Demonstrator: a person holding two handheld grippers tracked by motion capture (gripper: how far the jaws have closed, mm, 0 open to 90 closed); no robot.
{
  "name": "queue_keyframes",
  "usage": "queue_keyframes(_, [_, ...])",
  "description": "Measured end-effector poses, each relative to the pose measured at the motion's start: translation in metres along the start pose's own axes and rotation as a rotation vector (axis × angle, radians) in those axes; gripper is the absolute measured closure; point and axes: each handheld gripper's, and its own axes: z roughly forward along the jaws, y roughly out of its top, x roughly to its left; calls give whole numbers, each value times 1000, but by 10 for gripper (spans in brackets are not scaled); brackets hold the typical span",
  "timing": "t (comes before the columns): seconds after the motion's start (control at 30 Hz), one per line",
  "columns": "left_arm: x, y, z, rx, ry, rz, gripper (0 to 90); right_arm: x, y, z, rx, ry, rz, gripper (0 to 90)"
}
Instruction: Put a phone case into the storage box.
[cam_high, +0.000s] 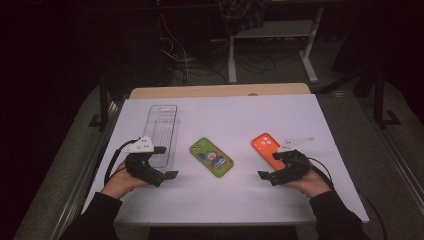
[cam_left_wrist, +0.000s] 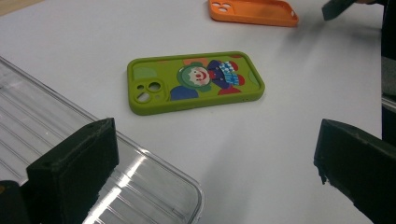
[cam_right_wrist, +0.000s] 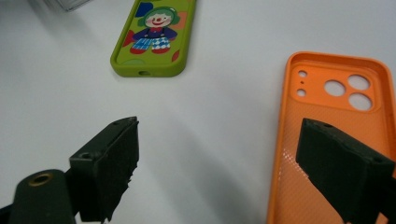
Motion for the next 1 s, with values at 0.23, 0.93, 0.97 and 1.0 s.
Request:
queue_keyframes(0.23, [1,0,-1,7,0,8,0,3,-9,2,10,1,6,0])
queue_keyframes(0.93, [1,-1,2,8,-4,2,0,3,4,-14,3,-20,-5,21])
queue_keyframes(0.97, [1,-1,2,8,-3,0,0,2,5,-14,-1,-29,-2,16])
queue_keyframes(1.0, [1,-1,2,8,-3,-2,0,1,6,-14,-7,-41,-2,11])
